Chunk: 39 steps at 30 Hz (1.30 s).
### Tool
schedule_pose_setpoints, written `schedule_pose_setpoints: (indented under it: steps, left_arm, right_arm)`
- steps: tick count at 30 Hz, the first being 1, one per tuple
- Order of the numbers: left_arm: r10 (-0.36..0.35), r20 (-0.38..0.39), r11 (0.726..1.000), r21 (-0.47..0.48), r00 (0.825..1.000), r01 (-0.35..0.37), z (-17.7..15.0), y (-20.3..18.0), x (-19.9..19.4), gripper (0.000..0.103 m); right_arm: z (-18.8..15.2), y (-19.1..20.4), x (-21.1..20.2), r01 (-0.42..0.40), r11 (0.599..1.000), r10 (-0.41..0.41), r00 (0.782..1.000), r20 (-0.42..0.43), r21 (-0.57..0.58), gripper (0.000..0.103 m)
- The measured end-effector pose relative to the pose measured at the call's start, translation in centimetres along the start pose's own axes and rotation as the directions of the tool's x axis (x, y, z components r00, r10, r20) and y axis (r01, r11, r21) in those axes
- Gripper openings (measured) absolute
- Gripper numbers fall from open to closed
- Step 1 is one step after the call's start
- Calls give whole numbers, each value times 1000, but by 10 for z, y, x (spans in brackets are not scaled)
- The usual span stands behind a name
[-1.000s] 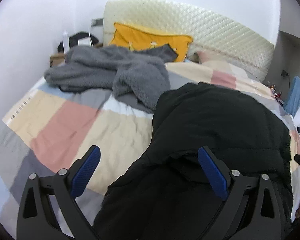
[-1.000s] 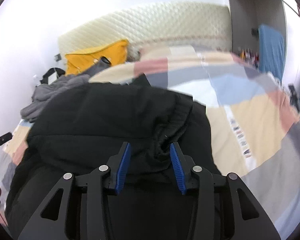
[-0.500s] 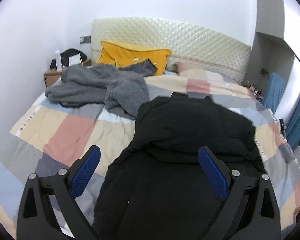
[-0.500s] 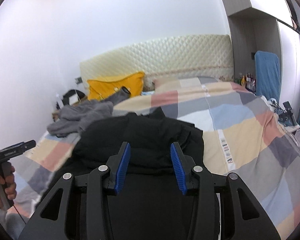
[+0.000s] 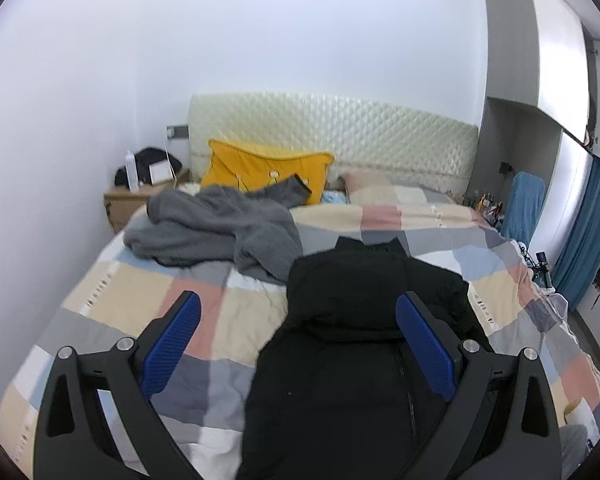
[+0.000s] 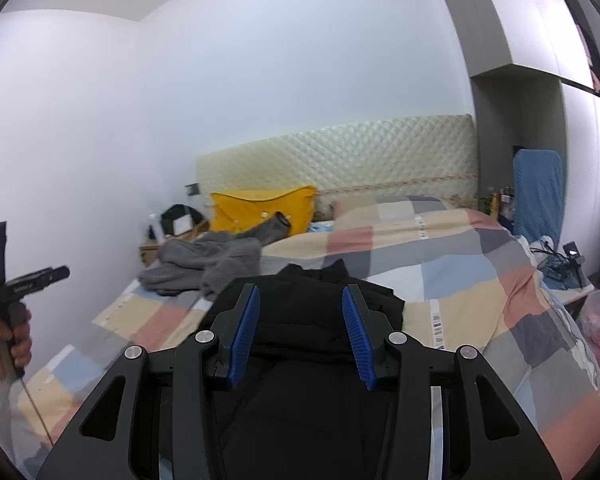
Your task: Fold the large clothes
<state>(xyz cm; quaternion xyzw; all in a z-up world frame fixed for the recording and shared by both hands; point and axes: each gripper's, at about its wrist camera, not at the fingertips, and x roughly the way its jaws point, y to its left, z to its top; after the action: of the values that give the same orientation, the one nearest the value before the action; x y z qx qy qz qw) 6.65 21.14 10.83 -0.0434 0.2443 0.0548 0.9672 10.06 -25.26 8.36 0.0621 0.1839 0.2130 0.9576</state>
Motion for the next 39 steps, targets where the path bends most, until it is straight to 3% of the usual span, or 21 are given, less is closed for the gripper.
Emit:
schedule_pose_setpoints:
  steps: [6,12,18,21,24,27,30,34,37,39]
  left_arm:
    - [-50,-54,998,-53,997,47,8,45,-30,98]
    - [-101,-173,988,-134,980,78,-30,81,-2,98]
    - [-253,-309,949,-262,917,174,-92,96,57,98]
    - [-325,-353,925,-314,877,216,-121,92,82,98]
    - [-416,-397,879,-405,818,251,-160,90,114,98]
    - [-472,-421,841,-477,774,253,-190,92,139,97]
    - [-543,-427,781,-573,723,249,-225,96,164,97]
    - [-557,-430,759,-611,711,225,-248,103,178,97]
    - [-601,-405,717,-655,690,240,-260,111,184,92]
    - [-600,-406,716,-656,690,237,-263,115,186,88]
  right_arm:
    - [6,-26,-33,-42,999,40,997,-61,-20,41]
    - [-24,-82,-36,0,999,5,986,-165,32,41]
    - [-90,-131,-1,-4,981,62,953,-297,192,43]
    - [-127,-141,18,-27,968,117,928,-354,251,60]
    - [-166,-151,41,-52,942,191,895,-404,331,60]
    - [-202,-160,62,-39,921,226,864,-450,387,62]
    - [-235,-173,81,-17,886,272,830,-488,464,69]
    - [-263,-180,97,-15,853,327,794,-513,522,75]
    - [-281,-182,112,2,832,352,771,-531,554,76]
    - [-289,-179,120,4,823,369,756,-541,567,76]
